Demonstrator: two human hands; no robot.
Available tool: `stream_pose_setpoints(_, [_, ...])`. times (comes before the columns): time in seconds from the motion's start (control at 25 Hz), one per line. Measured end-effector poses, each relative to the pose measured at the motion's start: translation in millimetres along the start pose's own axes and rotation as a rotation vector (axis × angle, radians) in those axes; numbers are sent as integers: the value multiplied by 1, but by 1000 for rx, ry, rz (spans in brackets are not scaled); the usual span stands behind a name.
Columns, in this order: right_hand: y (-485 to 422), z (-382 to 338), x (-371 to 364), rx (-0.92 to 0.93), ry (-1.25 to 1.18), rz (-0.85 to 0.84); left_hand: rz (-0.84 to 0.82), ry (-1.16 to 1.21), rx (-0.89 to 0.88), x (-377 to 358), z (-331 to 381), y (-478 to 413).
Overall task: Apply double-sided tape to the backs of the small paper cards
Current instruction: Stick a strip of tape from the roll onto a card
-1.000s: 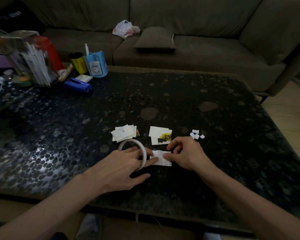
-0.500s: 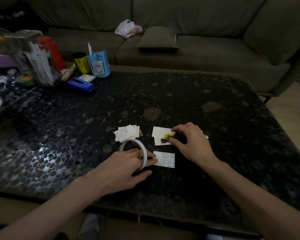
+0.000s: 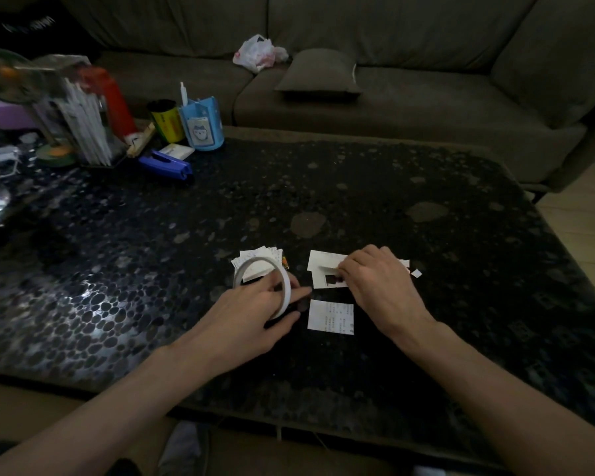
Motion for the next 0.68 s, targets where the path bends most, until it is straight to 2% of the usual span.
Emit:
stream_pose_setpoints(0.2, [10, -9, 30, 31, -123, 189, 317, 234, 316, 12, -9, -4])
stream_pose_setpoints(0.48, [34, -21, 41, 226, -174, 332, 367, 868, 625, 5, -14, -13])
stream_pose_setpoints(0.56, [36, -18, 40, 224, -245, 262, 380, 939, 661, 4, -13, -15])
stream_pose_setpoints(0.64, [33, -9, 34, 32, -478, 88, 376, 853, 611, 6, -10, -17])
stream_pose_setpoints(0.68, [32, -5, 31, -111, -678, -17, 372, 803, 581, 8, -7, -18])
Point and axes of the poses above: each hand's wrist, its own y-axis away from the middle knuckle, its own x-axis out of the back of the hand, z = x × y, the point moved 4 cm from there along -y, towards the middle knuckle, and after that the axes turned 7 degrees about -x, right-handed, at the moved point
